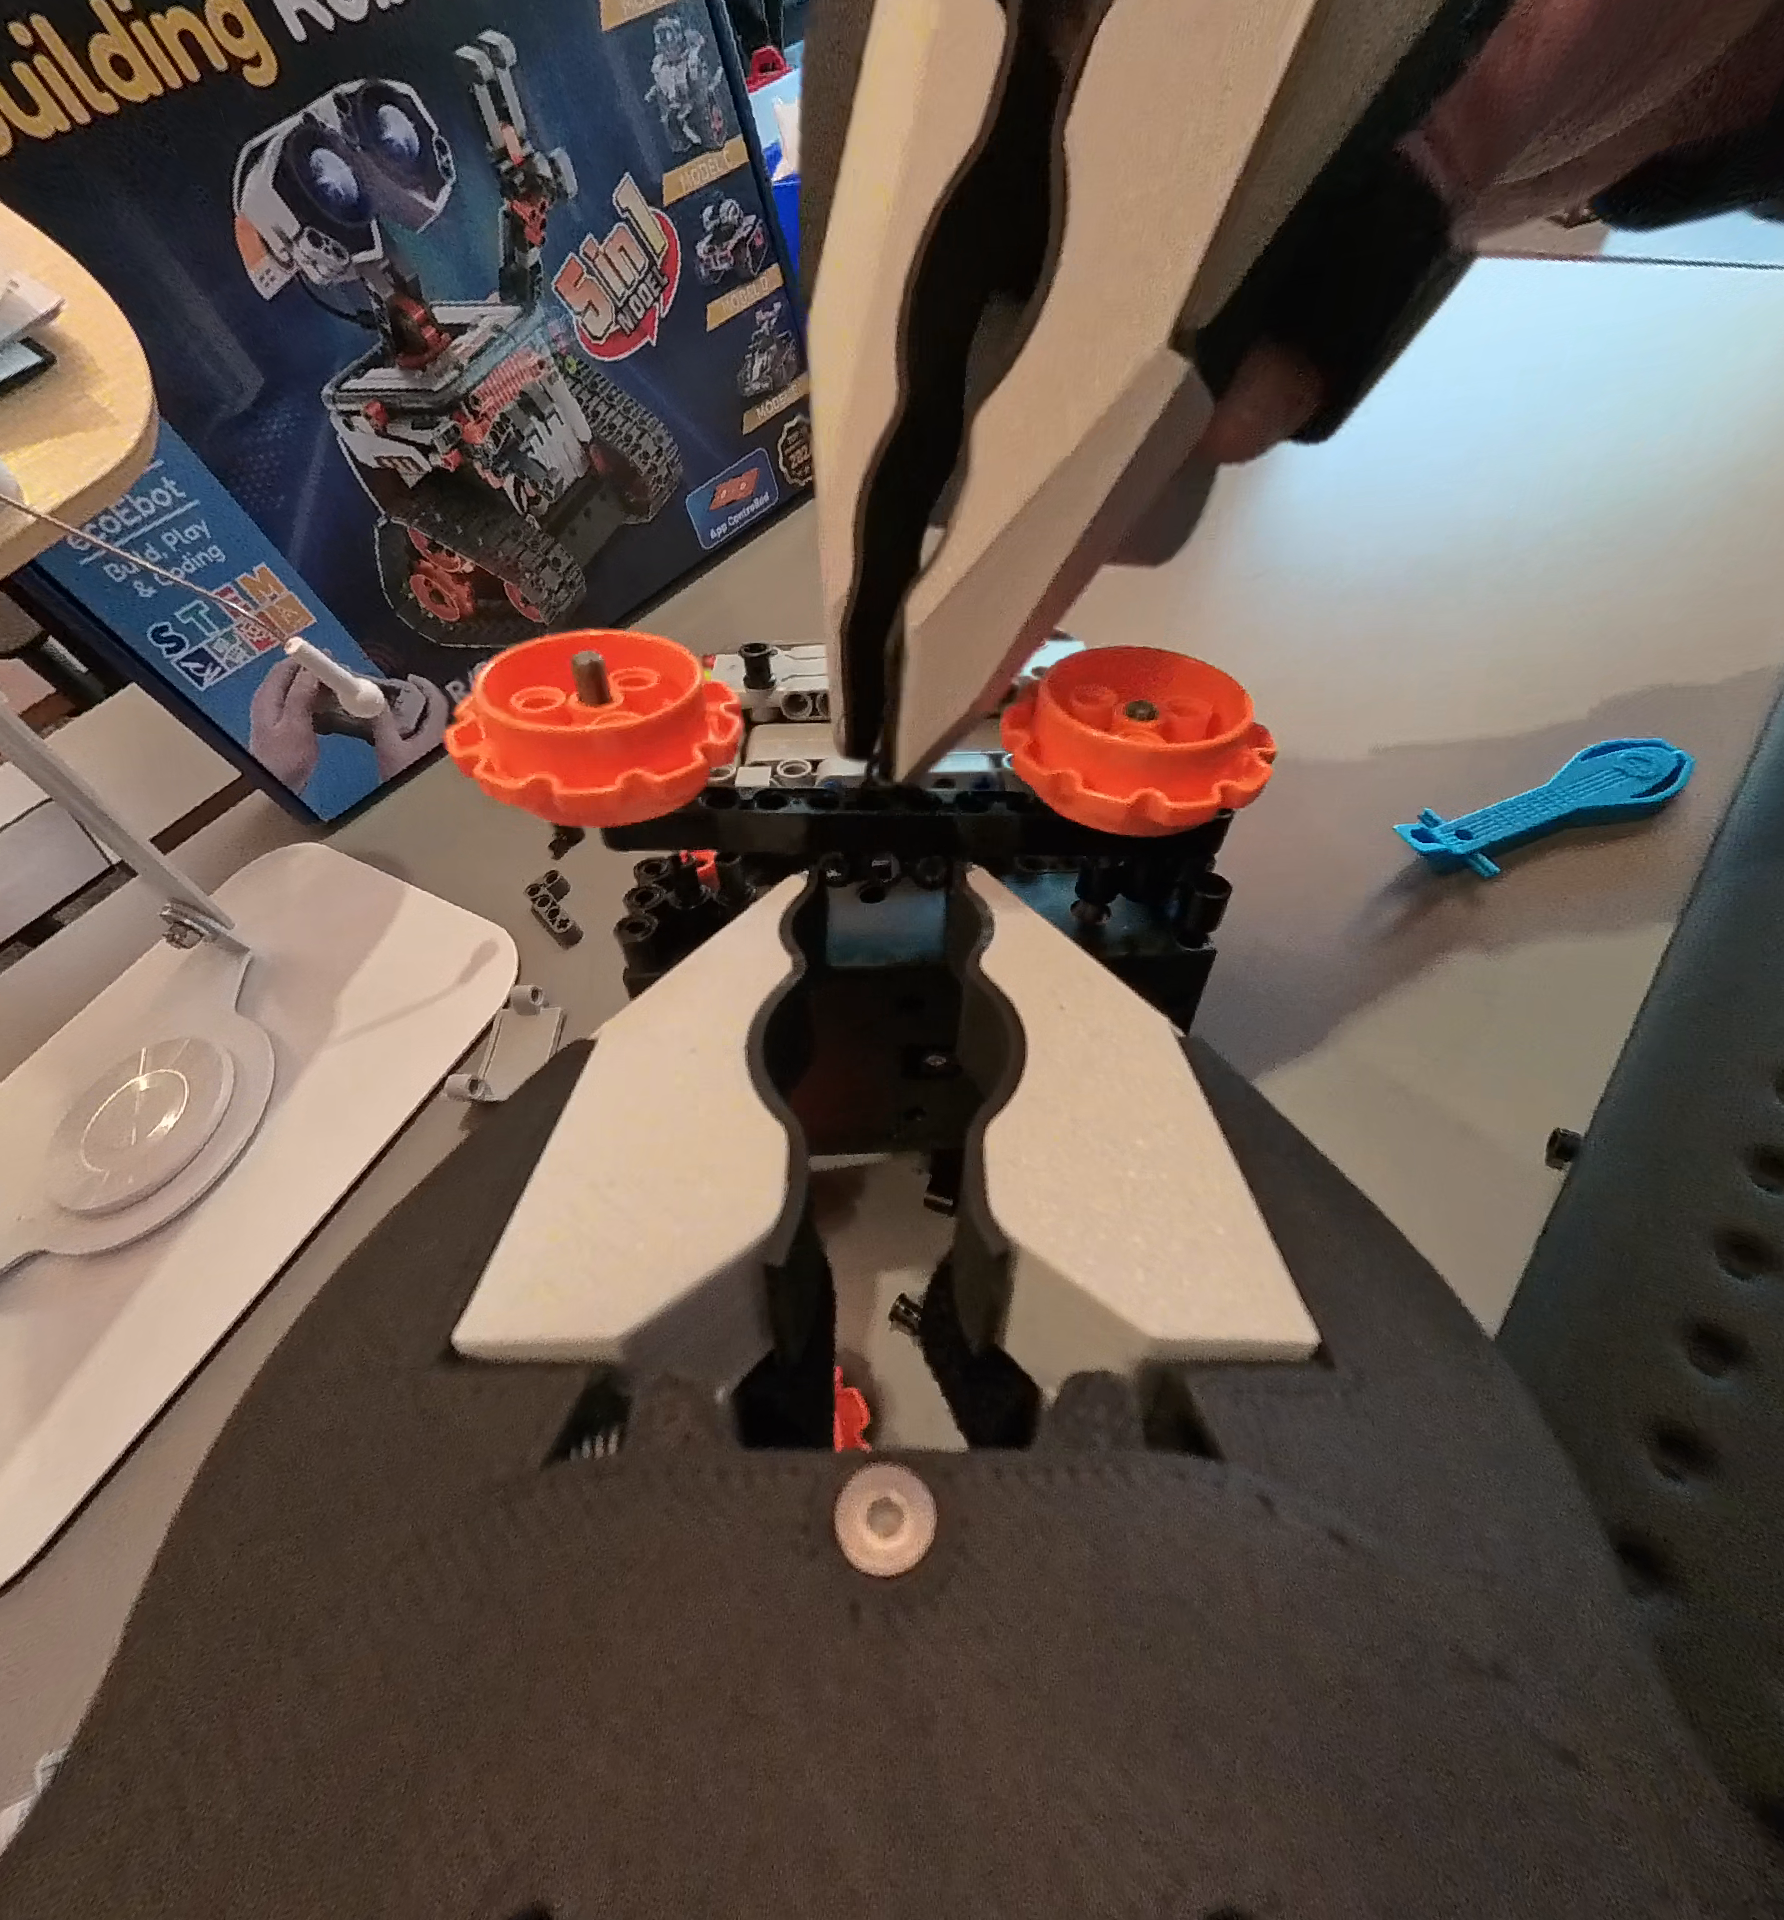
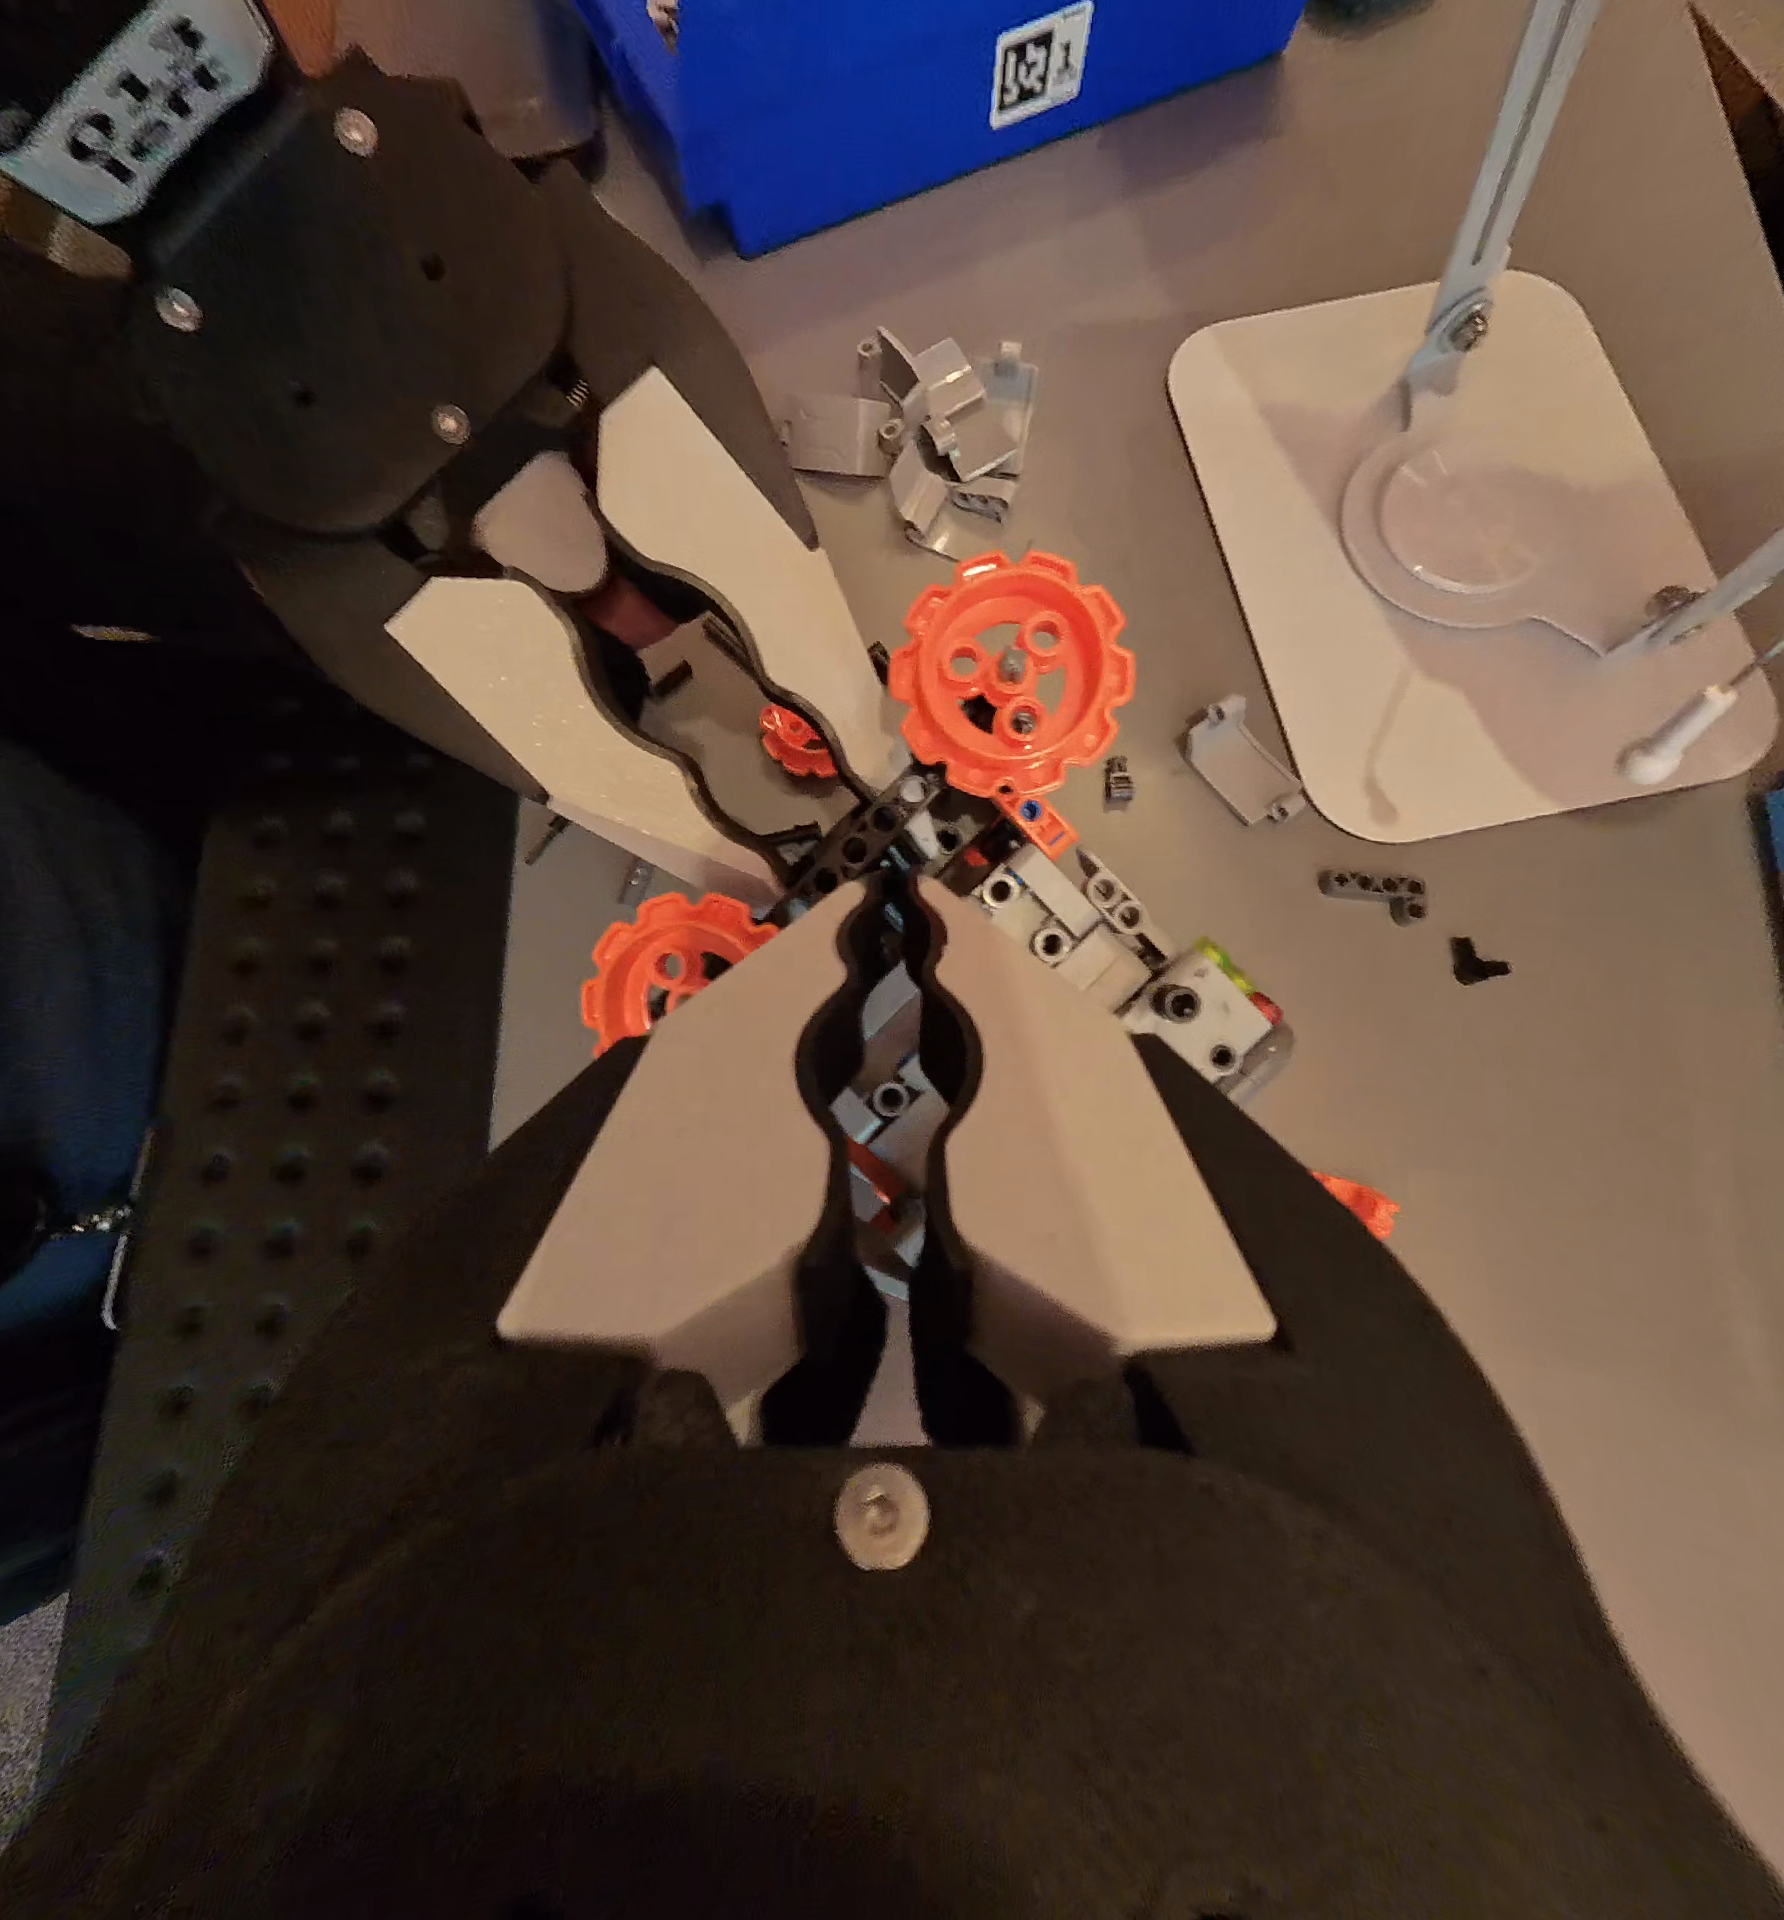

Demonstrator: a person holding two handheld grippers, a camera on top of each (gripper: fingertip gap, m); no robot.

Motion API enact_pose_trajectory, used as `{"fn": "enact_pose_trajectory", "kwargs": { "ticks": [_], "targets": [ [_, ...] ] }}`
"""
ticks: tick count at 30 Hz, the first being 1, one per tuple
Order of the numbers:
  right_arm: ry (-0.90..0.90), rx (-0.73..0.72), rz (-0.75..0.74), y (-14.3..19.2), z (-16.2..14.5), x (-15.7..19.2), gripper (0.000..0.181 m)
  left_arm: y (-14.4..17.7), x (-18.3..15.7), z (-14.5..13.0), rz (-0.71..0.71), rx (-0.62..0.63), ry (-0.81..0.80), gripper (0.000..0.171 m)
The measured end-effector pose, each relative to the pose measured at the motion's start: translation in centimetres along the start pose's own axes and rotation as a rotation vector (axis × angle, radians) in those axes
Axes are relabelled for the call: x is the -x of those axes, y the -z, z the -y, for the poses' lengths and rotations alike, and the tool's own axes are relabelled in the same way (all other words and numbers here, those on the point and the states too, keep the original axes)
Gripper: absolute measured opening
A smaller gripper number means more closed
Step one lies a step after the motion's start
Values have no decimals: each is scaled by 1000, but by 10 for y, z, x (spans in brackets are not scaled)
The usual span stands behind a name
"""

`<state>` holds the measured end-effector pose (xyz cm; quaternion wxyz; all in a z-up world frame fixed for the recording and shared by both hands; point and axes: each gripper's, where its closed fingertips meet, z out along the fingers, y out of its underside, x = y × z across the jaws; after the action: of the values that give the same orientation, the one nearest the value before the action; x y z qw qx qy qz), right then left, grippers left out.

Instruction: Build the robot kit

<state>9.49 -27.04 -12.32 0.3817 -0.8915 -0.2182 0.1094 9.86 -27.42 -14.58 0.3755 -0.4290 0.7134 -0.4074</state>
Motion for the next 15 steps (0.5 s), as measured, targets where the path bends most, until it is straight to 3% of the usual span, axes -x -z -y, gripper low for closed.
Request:
{"fn": "enact_pose_trajectory", "kwargs": {
  "ticks": [15],
  "targets": [
    [-4,47,-14,-5,-14,-10,0,-2,-1,1,-46,-35,30,20]
  ]
}}
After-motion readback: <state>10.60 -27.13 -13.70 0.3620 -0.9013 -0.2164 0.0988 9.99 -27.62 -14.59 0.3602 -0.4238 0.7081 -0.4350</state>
